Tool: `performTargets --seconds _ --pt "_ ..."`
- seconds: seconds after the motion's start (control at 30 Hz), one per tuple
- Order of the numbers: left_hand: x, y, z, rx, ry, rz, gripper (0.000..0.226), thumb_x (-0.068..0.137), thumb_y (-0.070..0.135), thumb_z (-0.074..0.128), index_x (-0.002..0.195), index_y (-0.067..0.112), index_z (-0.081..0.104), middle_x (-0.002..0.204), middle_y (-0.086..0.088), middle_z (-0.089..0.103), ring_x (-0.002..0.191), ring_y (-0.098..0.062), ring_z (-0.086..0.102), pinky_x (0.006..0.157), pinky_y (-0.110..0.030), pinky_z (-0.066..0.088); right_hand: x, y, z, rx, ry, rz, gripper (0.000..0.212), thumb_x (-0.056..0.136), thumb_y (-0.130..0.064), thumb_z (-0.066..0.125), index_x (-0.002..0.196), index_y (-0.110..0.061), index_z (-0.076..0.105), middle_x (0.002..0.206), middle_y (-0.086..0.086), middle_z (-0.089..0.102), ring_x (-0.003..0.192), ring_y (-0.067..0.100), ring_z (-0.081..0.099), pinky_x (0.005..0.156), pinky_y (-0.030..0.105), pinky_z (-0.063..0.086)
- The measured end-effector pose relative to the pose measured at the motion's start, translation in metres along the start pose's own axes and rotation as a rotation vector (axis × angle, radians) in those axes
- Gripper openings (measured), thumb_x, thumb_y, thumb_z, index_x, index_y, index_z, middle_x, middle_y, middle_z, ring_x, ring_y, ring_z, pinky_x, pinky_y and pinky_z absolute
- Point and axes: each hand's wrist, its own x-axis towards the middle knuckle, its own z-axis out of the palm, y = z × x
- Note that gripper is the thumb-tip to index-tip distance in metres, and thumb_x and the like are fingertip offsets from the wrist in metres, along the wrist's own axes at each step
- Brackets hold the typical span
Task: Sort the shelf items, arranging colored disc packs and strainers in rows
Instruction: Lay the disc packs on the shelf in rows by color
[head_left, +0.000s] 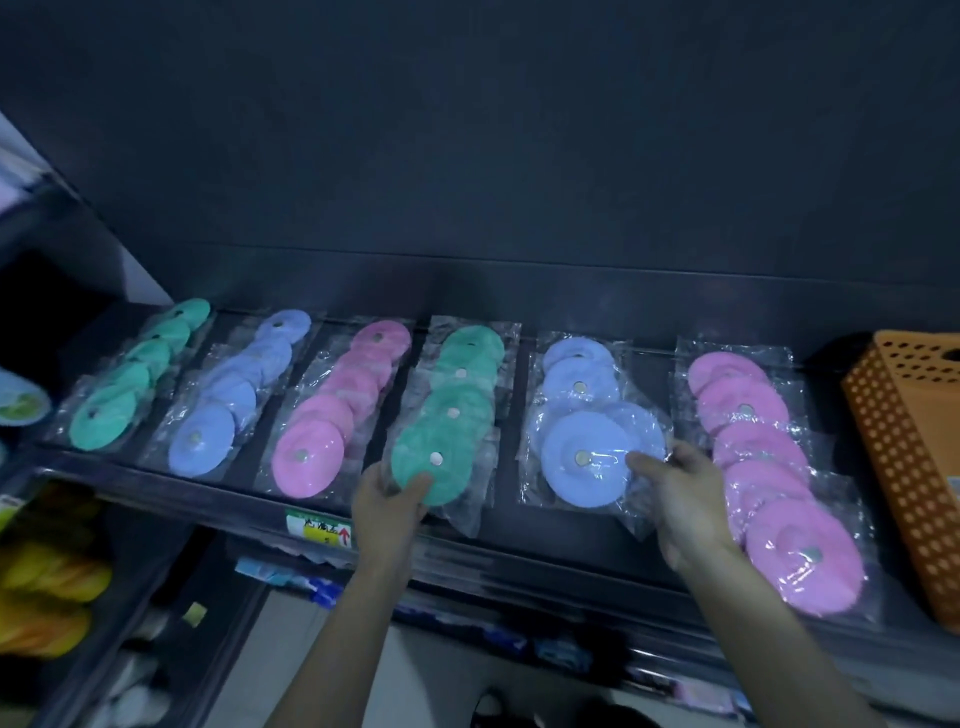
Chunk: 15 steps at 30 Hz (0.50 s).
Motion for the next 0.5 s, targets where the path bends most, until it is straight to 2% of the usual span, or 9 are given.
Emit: performTargets --seconds 0.03,0.1,0.17,0.23,0.3,0.4,0.5 --pt "0.000 -0.002 -0.002 0.190 0.034 0.087 0.028 0.079 0.003 0.072 0.101 0.010 0.057 0.099 -0.007 0.066 0.097 -0.030 0.065 0.069 -0.030 0.055 -0.003 0.001 0.000 -0.006 0.012 -0.001 0.012 0.080 0.007 0.061 0.085 -0.004 0.059 0.062 0.007 0.059 0.044 0.013 0.047 0.037 0.018 0.035" --pt "0.000 -0.002 -0.004 0.488 0.042 0.264 0.050 0.073 0.010 0.078 0.115 0.007 0.052 0.105 -0.004 0.062 0.101 -0.029 0.062 0.071 -0.026 0.048 -0.006 0.002 0.002 -0.011 0.027 -0.004 0.013 0.081 0.007 0.060 0.079 -0.006 0.057 0.057 0.004 0.055 0.040 0.010 0.045 0.035 0.017 0.034" --pt "-0.002 0.000 -0.004 0.672 0.010 0.328 0.079 0.071 0.017 0.081 0.136 0.003 0.038 0.124 -0.013 0.052 0.113 -0.031 0.052 0.082 -0.034 0.046 -0.007 0.003 0.003 -0.009 0.043 -0.010 0.022 0.081 0.007 0.060 0.070 -0.012 0.052 0.048 -0.004 0.052 0.035 0.004 0.043 0.033 0.017 0.033" --pt "-0.003 0.001 -0.005 0.866 0.030 0.387 0.095 0.069 0.026 0.082 0.143 0.003 0.028 0.132 -0.021 0.042 0.119 -0.037 0.044 0.088 -0.044 0.045 -0.010 0.002 0.003 -0.009 0.067 -0.024 0.026 0.080 0.006 0.061 0.067 -0.014 0.050 0.046 -0.005 0.053 0.035 0.005 0.044 0.032 0.019 0.033" --pt "-0.002 -0.001 -0.006 1.019 0.011 0.549 0.096 0.069 0.034 0.082 0.143 0.005 0.029 0.138 -0.022 0.039 0.125 -0.038 0.038 0.097 -0.049 0.040 -0.012 0.002 0.003 -0.001 0.085 -0.032 0.025 0.079 0.005 0.061 0.067 -0.014 0.051 0.047 -0.004 0.055 0.037 0.007 0.047 0.033 0.020 0.035" --pt "0.007 -0.007 -0.003 1.233 -0.259 0.754 0.083 0.084 0.052 0.060 0.149 0.018 0.021 0.156 -0.012 0.018 0.143 -0.035 0.013 0.116 -0.047 0.018 -0.013 0.001 0.004 -0.007 0.092 -0.038 0.021 0.080 0.005 0.061 0.071 -0.012 0.053 0.045 -0.005 0.055 0.035 0.009 0.046 0.033 0.019 0.034" --pt "0.021 -0.014 0.002 1.404 -0.365 0.647 0.079 0.087 0.067 0.040 0.150 0.034 0.006 0.160 -0.004 -0.005 0.144 -0.037 -0.005 0.116 -0.051 0.007 -0.016 0.000 0.007 -0.003 0.081 -0.054 0.020 0.080 0.006 0.061 0.072 -0.012 0.055 0.049 -0.005 0.059 0.038 0.010 0.051 0.036 0.019 0.039"
